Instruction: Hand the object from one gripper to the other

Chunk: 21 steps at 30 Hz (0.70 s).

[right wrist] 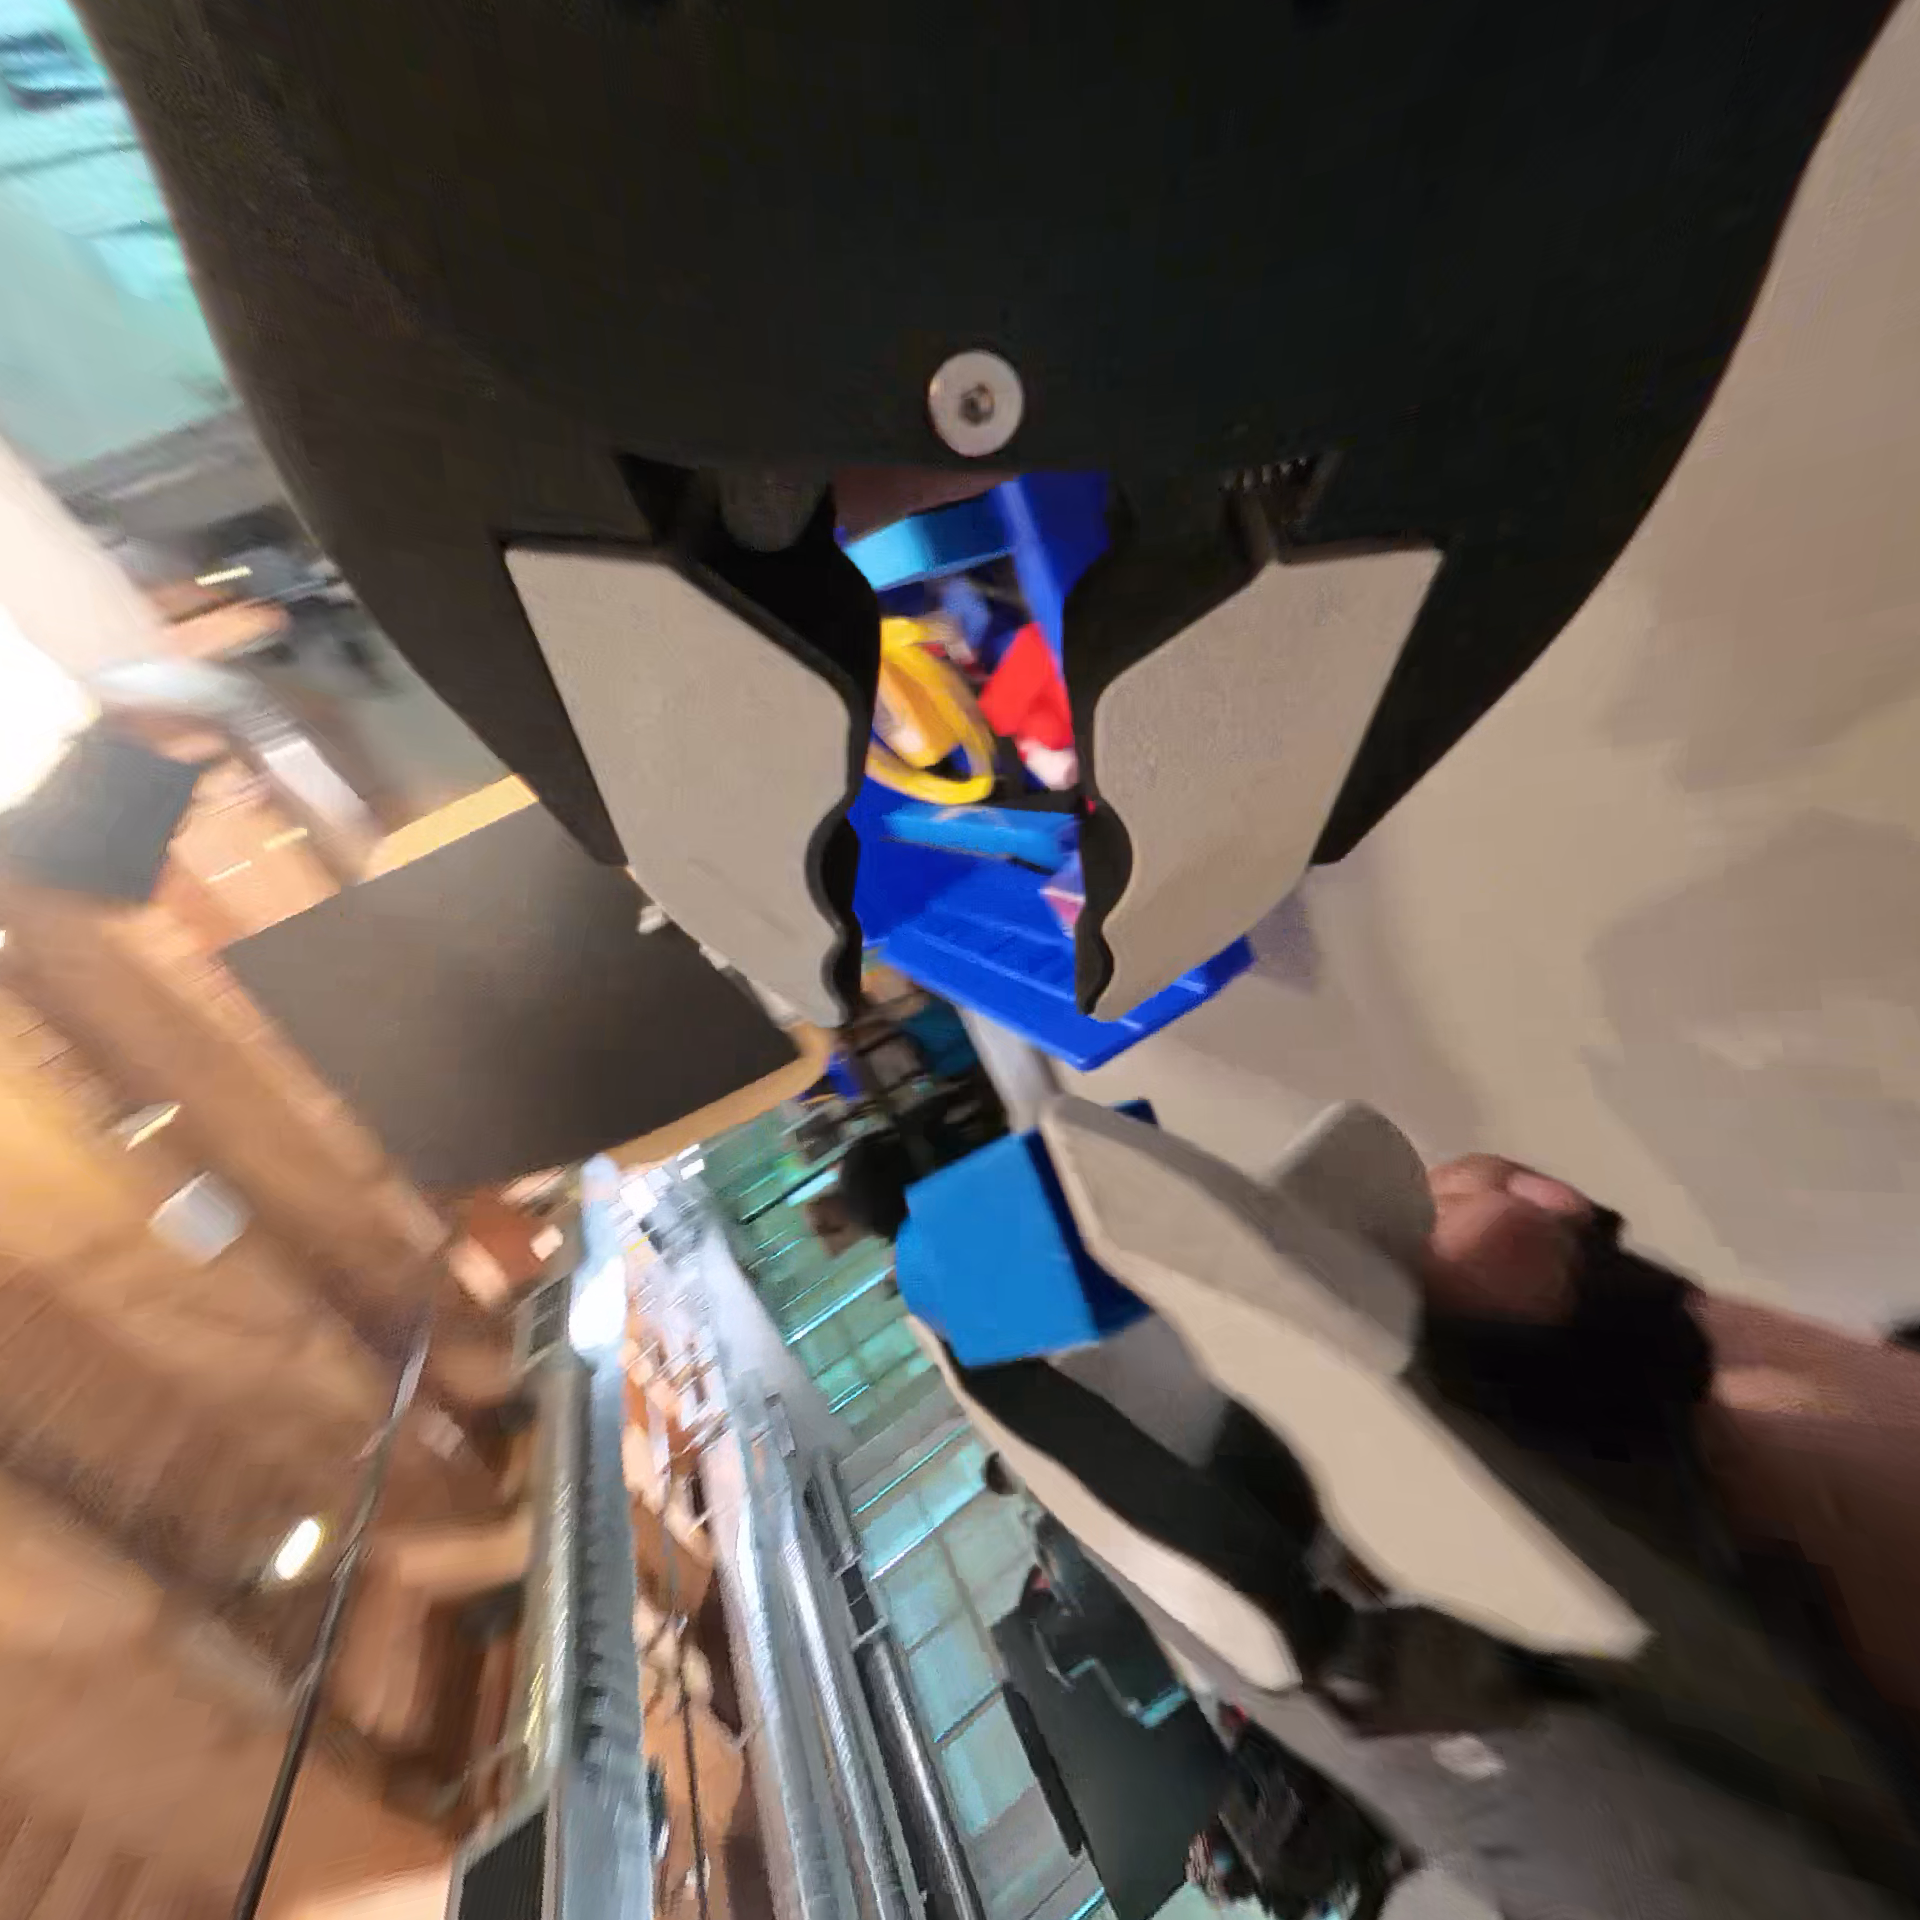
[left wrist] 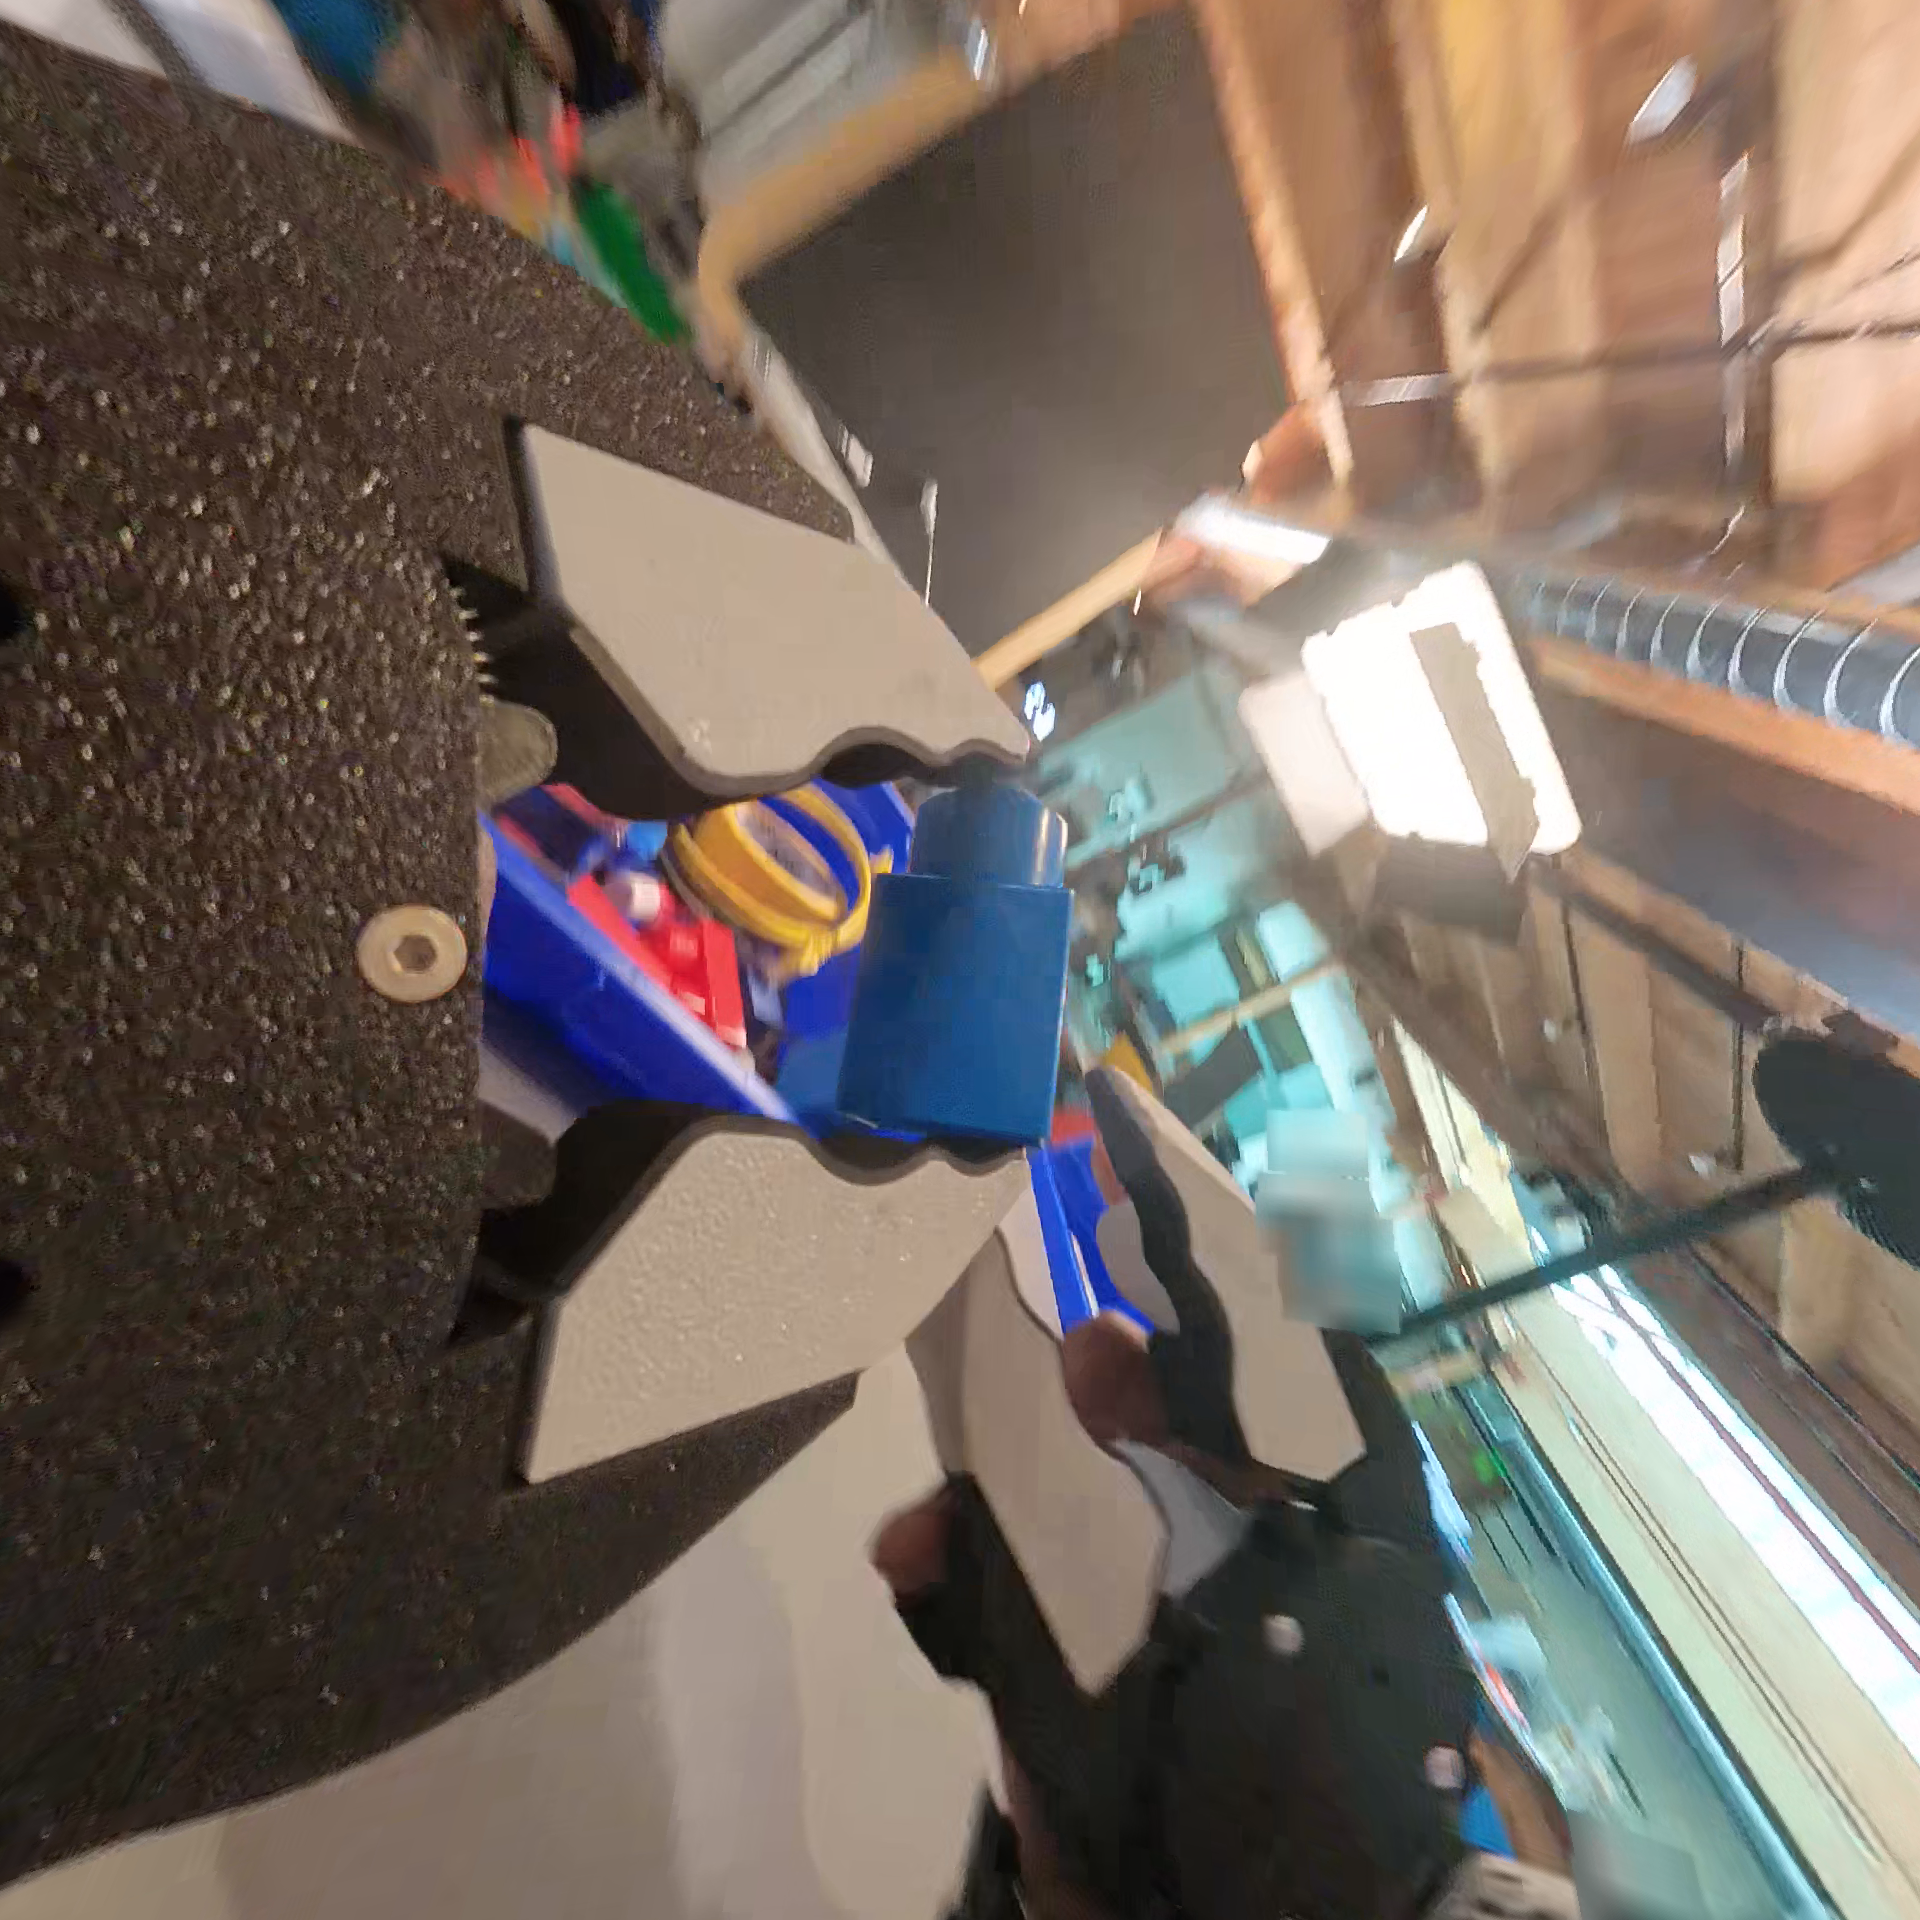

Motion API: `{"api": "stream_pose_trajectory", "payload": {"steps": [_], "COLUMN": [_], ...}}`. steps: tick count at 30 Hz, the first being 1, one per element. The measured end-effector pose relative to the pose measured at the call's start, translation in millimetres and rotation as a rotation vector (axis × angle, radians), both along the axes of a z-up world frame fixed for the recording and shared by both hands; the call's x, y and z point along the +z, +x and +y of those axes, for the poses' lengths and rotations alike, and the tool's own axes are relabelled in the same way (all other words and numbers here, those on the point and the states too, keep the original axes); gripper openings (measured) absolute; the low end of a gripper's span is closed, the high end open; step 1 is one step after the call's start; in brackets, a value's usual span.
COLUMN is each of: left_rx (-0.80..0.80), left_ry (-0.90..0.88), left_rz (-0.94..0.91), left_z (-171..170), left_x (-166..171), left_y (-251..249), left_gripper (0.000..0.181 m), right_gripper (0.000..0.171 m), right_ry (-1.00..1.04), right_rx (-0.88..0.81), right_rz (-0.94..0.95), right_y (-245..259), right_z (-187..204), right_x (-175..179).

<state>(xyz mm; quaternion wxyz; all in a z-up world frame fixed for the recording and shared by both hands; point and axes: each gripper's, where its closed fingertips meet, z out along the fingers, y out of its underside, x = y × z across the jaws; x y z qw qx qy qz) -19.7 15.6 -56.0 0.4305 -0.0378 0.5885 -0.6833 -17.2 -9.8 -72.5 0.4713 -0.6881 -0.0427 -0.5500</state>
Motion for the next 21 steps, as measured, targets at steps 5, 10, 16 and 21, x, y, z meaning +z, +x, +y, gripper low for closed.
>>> {"api": "stream_pose_trajectory", "payload": {"steps": [5, 10, 16, 21], "left_rx": [0.303, 0.372, 0.362, 0.231], "left_ry": [0.195, 0.323, 0.372, 0.372], "left_rz": [-0.307, -0.433, -0.333, 0.062], "left_z": [-2.8, -15.8, -16.9, -17.7], "left_x": [-5.0, -15.7, -28.5, -59.3], "left_y": [4.5, 1.1, 11.9, 30.2], "left_gripper": [0.066, 0.066, 0.065, 0.064], "right_gripper": [0.049, 0.056, 0.041, 0.039], "right_ry": [0.294, 0.410, 0.282, 0.224], "right_rx": [0.201, 0.402, 0.208, 0.017], "right_rz": [0.587, 0.841, 0.805, 0.701], "right_y": [-1.7, -21.6, -3.8, 19.3], "right_z": [-8.6, 9.0, 22.6, 8.9], "right_x": [-5.2, -2.7, -33.4, -42.1]}}
